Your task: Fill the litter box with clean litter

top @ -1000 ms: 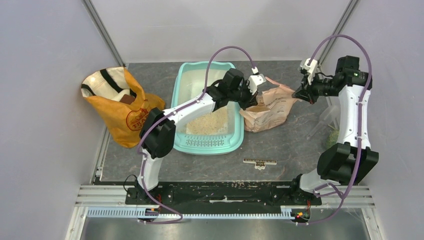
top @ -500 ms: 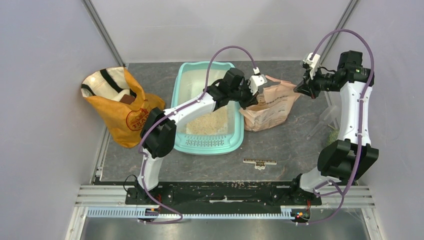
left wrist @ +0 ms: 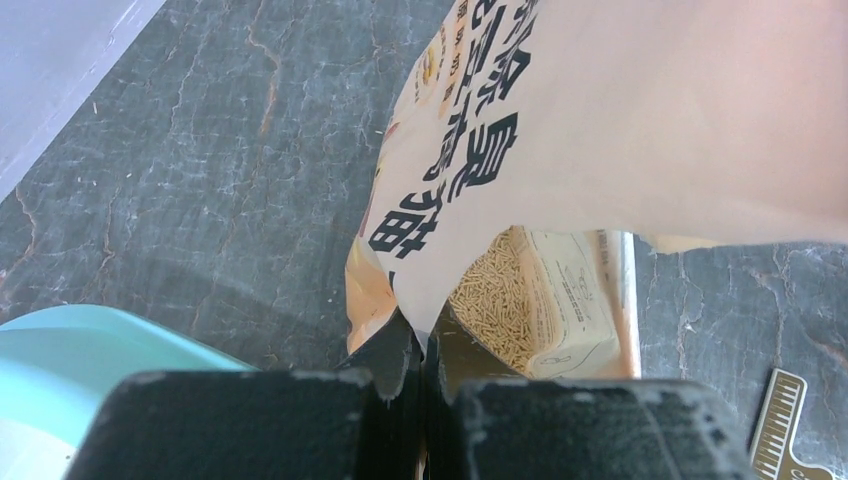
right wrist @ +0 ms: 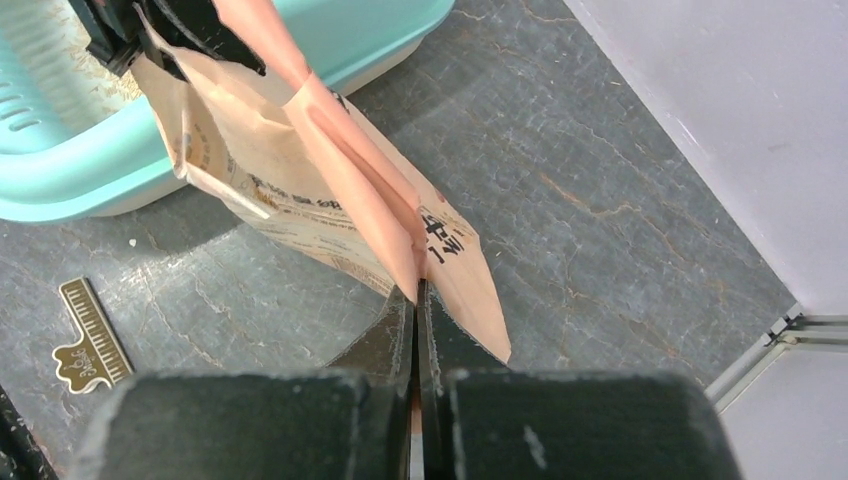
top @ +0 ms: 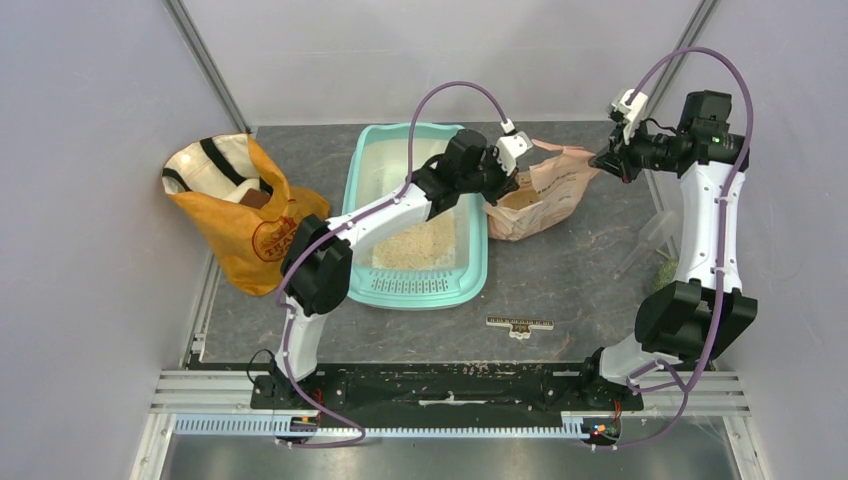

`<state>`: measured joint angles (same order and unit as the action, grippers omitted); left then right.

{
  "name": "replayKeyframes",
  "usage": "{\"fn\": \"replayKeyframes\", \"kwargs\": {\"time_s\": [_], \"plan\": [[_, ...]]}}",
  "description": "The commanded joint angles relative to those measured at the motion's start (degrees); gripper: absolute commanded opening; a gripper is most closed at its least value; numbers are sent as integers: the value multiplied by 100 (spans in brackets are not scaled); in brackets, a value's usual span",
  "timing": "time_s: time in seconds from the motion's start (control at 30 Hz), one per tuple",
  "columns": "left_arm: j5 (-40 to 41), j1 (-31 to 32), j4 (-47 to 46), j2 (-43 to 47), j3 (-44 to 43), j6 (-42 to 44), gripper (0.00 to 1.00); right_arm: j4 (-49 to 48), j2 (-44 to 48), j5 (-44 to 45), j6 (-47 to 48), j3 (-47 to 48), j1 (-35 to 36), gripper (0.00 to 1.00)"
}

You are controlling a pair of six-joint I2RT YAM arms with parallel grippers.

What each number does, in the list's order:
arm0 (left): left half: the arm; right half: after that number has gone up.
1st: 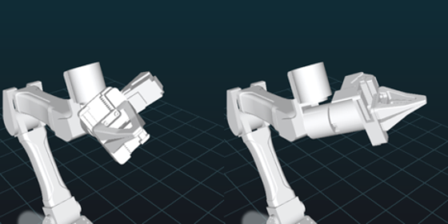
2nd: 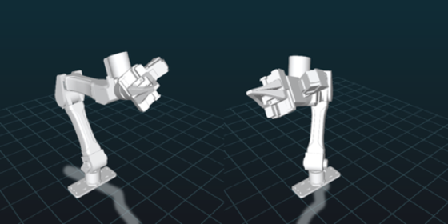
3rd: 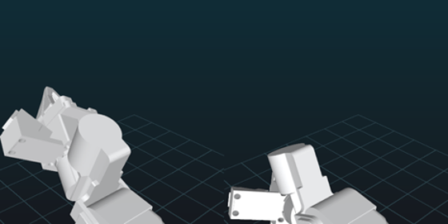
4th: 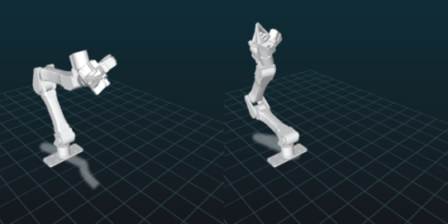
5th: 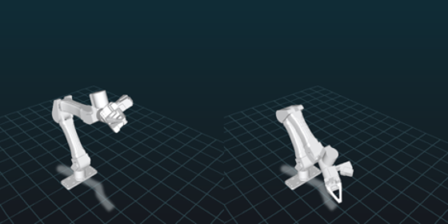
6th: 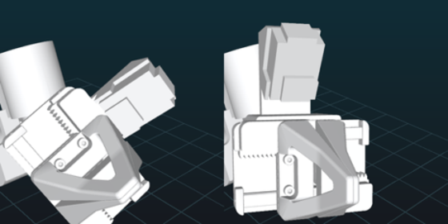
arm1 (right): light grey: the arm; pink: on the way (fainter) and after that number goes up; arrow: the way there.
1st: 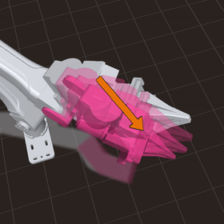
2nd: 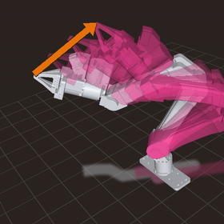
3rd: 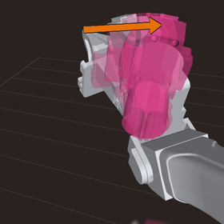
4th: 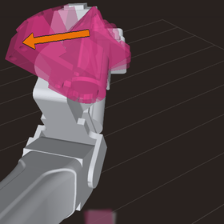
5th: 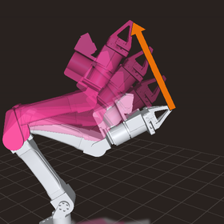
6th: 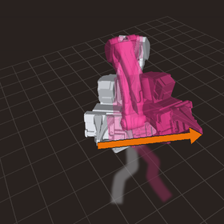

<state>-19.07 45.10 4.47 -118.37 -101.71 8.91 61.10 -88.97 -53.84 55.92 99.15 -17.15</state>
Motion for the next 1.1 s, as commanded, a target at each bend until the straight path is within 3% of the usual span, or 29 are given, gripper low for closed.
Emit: {"fn": "replayKeyframes", "kwargs": {"time_s": [0.0, 0.17, 0.47, 0.5, 0.57, 0.67, 0.9, 1.07], "plan": [[-220, 76, -766, 229, 36, -49, 2, 151, 238, -160, 450, -250, 4, 0], [-76, 139, -123, 41, 235, 134, 2, 357, 199, 206, 779, -860, 3, 0], [23, 149, -115, 207, 578, 32, 2, 424, 6, 253, 540, -309, 1, 2], [43, 148, -90, 205, 476, -16, 5, 424, -10, 239, 486, -265, 7, 8], [128, 148, -50, 210, 262, -60, 23, 366, -20, 233, 340, -216, 7, 27], [389, 132, 24, 228, -67, -160, 44, 351, -21, 183, 137, -133, 9, 46], [550, 5, 270, 248, -481, -209, 57, 180, 51, 121, -272, -75, 1, 68], [592, -102, 467, 177, -600, -292, 60, -106, 112, 115, -711, -72, 4, 87]]}}
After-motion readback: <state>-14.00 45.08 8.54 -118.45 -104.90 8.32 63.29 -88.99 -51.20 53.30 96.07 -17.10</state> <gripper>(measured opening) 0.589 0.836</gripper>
